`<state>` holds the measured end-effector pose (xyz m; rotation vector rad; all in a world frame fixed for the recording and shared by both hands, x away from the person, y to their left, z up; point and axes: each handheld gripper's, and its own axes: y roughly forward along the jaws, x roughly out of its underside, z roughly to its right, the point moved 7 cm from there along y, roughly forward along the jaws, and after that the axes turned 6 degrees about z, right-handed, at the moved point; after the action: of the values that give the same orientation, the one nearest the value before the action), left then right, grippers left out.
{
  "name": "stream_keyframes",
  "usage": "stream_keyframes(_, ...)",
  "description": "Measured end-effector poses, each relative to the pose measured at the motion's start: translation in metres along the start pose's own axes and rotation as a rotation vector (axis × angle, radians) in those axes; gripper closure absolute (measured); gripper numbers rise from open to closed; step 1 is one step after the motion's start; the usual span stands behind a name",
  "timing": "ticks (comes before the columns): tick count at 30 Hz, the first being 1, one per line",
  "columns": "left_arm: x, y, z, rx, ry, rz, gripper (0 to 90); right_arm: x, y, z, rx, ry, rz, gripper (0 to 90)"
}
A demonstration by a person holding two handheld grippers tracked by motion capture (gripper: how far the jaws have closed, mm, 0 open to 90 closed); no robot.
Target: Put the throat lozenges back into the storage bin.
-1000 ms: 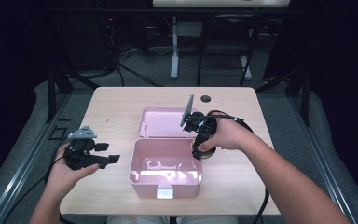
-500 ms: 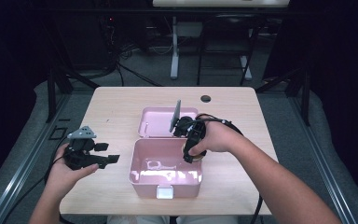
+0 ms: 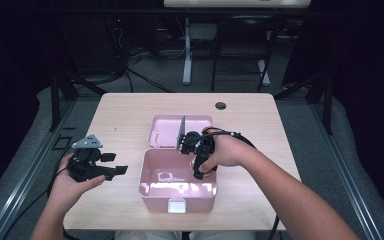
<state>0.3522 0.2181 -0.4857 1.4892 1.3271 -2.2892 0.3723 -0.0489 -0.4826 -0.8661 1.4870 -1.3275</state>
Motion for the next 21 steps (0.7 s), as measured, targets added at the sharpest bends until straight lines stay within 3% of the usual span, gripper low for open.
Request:
stream_keyframes(7, 0.001, 0.001, 0.001, 0.005, 0.001, -0.009, 31.4, 0.002, 0.012, -0.004, -0.031, -0.051, -0.002, 20.2)
stream_keyframes(12, 0.001, 0.001, 0.0, 0.002, -0.001, -0.008, 31.4, 0.002, 0.015, -0.004, -0.021, -0.122, 0.015, 20.2)
stream_keyframes(21, 0.001, 0.001, 0.0, 0.004, -0.001, -0.009, 31.4, 0.003, 0.027, -0.007, -0.04, -0.144, 0.018, 20.2)
